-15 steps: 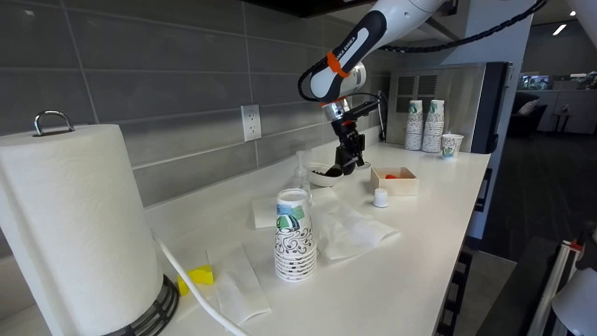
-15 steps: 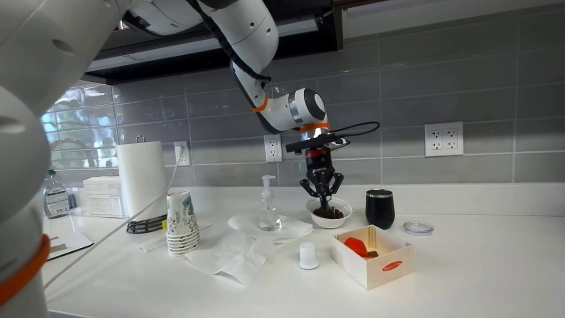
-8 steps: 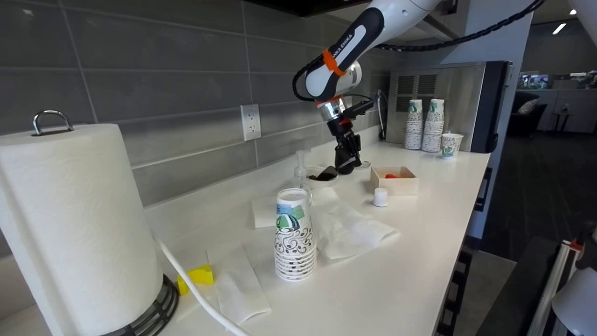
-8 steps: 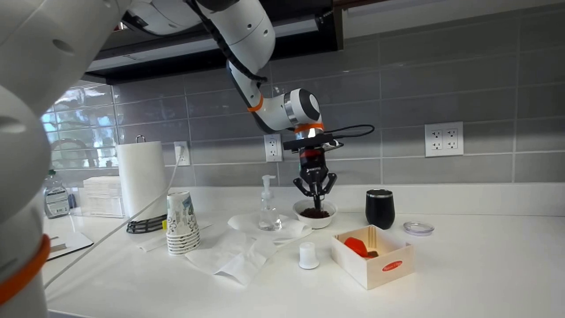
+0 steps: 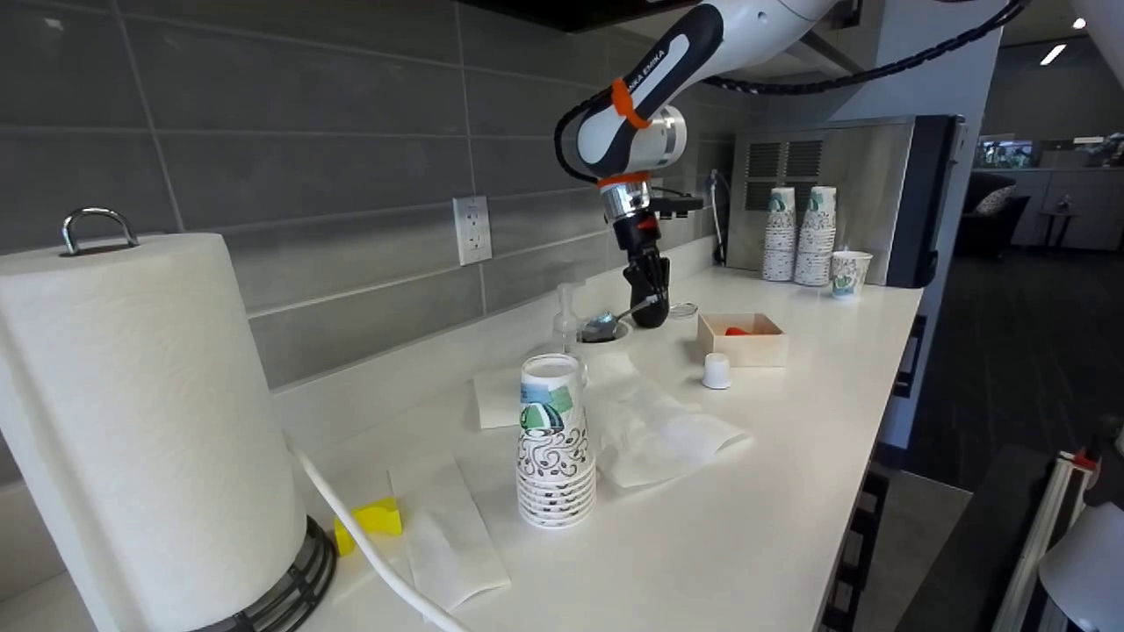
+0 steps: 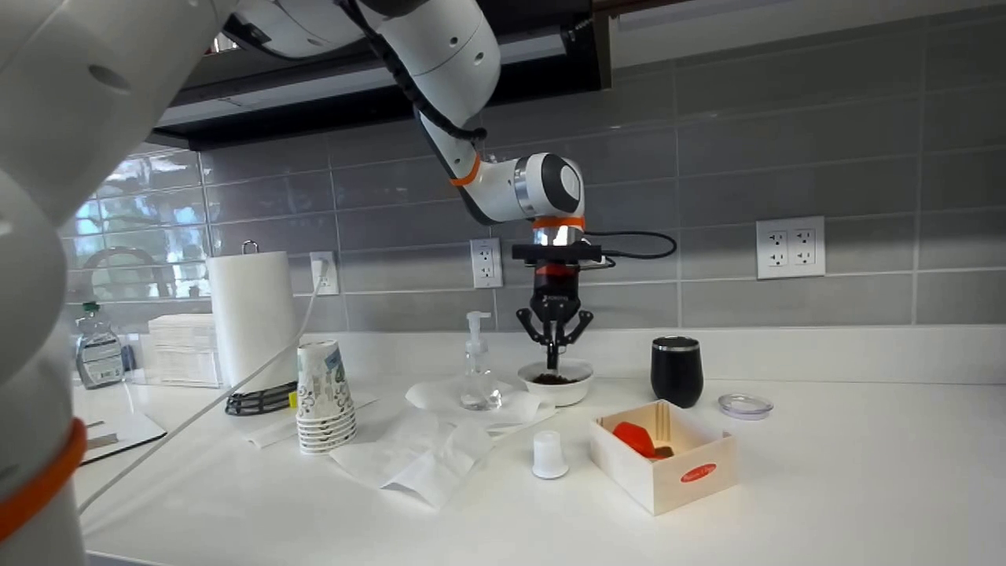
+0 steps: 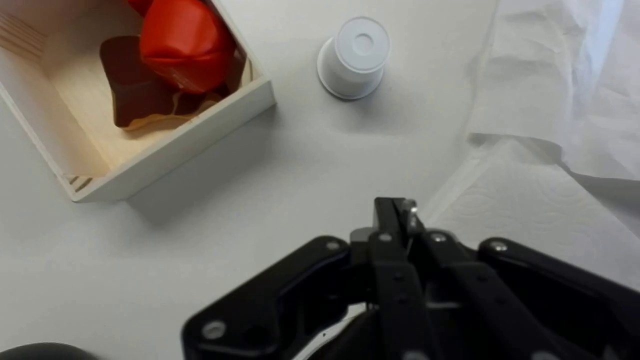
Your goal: Use the spatula to stir the contents in the white bowl.
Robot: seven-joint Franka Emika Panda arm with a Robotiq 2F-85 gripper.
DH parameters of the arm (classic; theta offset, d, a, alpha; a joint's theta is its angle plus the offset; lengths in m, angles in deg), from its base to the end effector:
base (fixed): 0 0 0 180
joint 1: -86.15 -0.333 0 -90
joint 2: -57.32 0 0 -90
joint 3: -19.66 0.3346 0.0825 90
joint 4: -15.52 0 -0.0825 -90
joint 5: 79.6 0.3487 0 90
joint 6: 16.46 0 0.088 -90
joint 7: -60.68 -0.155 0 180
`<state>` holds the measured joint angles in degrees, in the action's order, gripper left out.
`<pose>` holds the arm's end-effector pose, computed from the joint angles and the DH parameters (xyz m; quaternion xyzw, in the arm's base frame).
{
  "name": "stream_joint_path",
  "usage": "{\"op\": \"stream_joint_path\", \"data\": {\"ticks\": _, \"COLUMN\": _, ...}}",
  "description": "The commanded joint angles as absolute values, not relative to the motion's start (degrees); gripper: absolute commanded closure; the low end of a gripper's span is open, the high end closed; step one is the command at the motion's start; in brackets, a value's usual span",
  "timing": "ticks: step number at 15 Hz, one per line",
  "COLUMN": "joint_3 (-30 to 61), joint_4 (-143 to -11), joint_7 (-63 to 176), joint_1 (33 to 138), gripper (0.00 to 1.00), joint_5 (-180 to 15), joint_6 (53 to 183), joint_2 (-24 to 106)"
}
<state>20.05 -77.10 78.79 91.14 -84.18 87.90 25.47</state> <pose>0.6076 -0.0596 0.2688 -0.9752 -0.1319 0.1778 0.0005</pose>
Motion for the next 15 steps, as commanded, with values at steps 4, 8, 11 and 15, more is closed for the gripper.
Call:
{"op": "stream_joint_path", "data": {"ticks": 4, "joint_3": 18.34, "joint_4": -75.56, "joint_7": 71.78, "joint_1": 90.44, "gripper": 0.99, "joint_5": -84.64, "joint_6": 93.86, "joint_2": 24.16}}
{"op": "stream_joint_path", "data": {"ticks": 8, "joint_3": 16.59, "joint_4": -75.50, "joint_7": 65.72, "joint_1": 88.45, "gripper": 0.99, "joint_5": -88.55, "joint_6": 94.39, "joint_2": 23.45}}
{"op": "stream_joint_path", "data": {"ticks": 11, "joint_3": 15.68, "joint_4": -75.24, "joint_7": 63.37, "joint_1": 86.85, "gripper": 0.99, "joint_5": -92.23, "joint_6": 91.19, "joint_2": 23.16}}
{"op": "stream_joint_path", "data": {"ticks": 15, "joint_3": 16.62, "joint_4": -75.52, "joint_7": 65.96, "joint_1": 86.45, "gripper": 0.99, "joint_5": -94.01, "joint_6": 87.67, "joint_2": 23.23}}
